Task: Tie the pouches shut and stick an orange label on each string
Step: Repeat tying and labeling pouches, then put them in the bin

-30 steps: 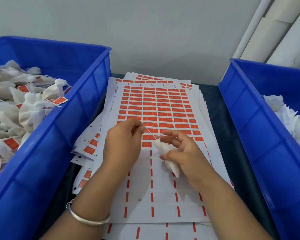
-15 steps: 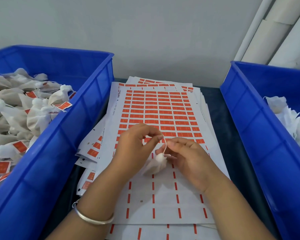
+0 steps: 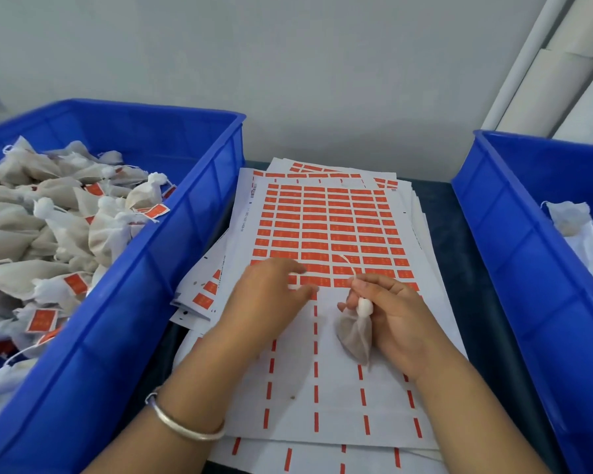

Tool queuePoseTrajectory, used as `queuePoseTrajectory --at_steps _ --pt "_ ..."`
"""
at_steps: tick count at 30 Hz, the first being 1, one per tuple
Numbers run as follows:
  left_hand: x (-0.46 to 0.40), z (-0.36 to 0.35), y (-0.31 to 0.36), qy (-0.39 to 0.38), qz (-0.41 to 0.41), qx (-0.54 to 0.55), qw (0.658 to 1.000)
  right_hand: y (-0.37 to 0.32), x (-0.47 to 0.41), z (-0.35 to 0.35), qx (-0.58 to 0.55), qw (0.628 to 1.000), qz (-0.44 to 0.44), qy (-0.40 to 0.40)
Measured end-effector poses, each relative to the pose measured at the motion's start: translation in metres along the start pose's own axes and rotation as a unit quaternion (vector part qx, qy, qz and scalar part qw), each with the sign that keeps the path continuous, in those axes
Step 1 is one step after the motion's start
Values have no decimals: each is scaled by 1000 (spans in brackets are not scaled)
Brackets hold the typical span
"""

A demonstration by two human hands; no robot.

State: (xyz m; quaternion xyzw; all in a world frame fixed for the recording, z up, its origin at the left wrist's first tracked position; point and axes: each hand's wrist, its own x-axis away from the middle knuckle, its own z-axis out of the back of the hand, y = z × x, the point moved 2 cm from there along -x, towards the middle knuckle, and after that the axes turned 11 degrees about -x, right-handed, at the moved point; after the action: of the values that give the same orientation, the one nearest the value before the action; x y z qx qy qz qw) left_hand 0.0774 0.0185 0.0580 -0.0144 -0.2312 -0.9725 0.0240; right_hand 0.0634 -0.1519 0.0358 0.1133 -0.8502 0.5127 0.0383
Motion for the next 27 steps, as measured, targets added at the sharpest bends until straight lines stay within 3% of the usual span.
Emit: queuePoseTrajectory --at_steps 9,17,27 --pt "-3 -42 -6 -66 -43 -116 990 7 -4 5 -5 1000 -1 24" --pt "-6 -44 -8 -40 -64 -167 983 11 -5 6 -14 1000 -1 26" --pt "-6 -44 -11 5 -64 -143 988 11 -3 4 -14 1000 9 26"
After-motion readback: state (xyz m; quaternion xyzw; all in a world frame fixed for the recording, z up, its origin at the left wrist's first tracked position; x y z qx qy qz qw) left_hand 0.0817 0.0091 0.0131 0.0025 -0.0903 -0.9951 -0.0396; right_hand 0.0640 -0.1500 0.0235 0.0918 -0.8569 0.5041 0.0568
